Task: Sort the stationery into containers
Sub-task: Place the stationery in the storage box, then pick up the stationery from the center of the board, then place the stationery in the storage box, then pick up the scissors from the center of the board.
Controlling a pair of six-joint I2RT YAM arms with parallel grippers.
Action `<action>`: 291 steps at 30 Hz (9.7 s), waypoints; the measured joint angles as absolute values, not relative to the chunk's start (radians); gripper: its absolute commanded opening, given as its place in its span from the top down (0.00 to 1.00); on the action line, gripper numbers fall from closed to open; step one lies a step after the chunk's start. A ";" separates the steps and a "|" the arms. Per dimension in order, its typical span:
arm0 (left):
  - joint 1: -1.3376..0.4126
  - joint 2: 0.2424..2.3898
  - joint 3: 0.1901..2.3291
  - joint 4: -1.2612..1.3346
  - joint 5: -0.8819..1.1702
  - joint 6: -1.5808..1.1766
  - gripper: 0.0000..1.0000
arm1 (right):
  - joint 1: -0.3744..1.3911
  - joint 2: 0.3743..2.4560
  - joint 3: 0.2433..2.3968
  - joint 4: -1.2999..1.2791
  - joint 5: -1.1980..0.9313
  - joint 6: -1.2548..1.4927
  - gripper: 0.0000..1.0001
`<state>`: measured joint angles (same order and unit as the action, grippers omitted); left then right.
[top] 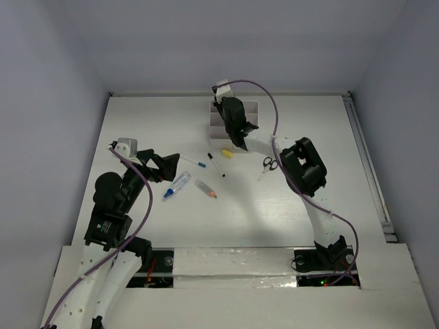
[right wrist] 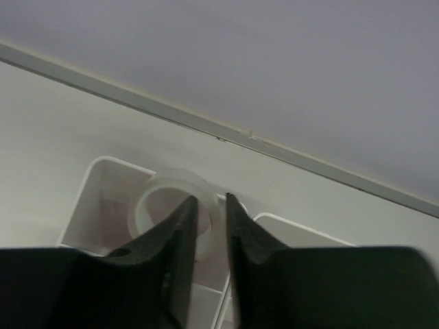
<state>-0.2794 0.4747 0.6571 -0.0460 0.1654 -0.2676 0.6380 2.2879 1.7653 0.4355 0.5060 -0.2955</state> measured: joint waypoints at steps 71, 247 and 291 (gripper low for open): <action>-0.267 0.348 0.775 -0.147 -0.225 -0.323 0.01 | 1.027 2.519 2.251 -0.690 -0.297 -0.721 0.49; -0.380 0.284 0.694 -0.087 -0.091 -0.286 0.01 | 0.380 1.676 0.893 -0.113 0.356 0.495 0.70; -0.379 0.338 0.694 -0.087 -0.079 -0.285 0.01 | 0.378 1.781 0.982 -0.053 0.310 0.421 0.80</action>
